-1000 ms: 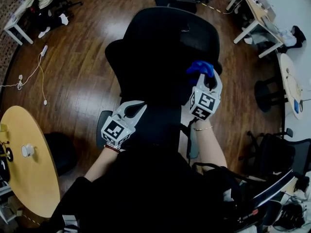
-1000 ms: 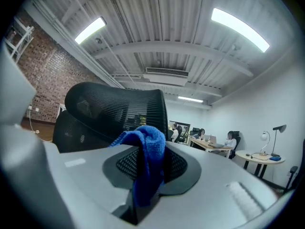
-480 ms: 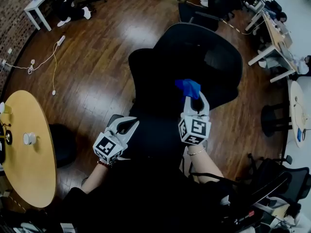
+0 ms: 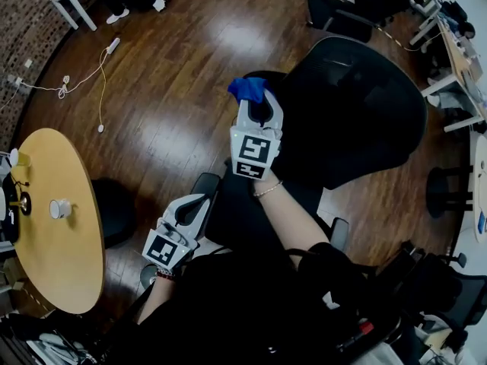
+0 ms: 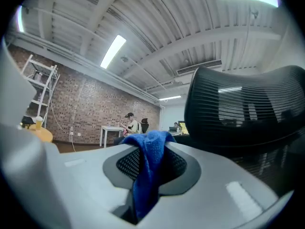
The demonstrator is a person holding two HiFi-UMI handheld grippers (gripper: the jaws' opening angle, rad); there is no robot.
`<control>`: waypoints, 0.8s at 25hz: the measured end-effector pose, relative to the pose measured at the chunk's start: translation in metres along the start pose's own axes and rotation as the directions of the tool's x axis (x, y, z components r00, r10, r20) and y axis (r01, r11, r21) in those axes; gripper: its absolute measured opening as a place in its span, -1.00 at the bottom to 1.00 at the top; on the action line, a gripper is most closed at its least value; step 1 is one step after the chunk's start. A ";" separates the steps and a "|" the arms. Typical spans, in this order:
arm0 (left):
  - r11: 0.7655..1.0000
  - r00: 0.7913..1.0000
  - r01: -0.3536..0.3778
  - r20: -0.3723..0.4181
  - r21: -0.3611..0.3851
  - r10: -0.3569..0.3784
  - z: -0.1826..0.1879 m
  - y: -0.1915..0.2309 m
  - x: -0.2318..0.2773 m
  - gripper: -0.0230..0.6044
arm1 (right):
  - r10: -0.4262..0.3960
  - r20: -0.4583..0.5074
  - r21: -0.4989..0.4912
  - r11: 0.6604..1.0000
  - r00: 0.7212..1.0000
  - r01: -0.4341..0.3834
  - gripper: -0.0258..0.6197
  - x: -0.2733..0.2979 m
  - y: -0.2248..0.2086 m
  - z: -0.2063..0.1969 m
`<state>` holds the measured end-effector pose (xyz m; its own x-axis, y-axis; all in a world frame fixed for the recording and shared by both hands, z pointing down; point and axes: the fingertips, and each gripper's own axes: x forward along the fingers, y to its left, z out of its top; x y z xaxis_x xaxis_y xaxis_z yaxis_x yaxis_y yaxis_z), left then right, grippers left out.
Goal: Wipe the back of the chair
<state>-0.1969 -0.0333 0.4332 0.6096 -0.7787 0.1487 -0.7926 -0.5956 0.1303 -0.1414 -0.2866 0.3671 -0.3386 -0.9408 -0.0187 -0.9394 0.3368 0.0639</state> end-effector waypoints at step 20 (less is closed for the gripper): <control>0.973 0.972 0.231 -0.052 -0.009 -0.231 -0.004 -0.052 0.065 -0.93 | -0.203 -0.036 -0.105 0.974 0.978 0.199 -0.66 -0.065 -0.143 -0.017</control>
<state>-0.1161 -0.0519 0.4395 0.7760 -0.6088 0.1650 -0.6304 -0.7574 0.1701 0.0160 -0.2740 0.3761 -0.1382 -0.9904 0.0051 -0.9770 0.1372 0.1631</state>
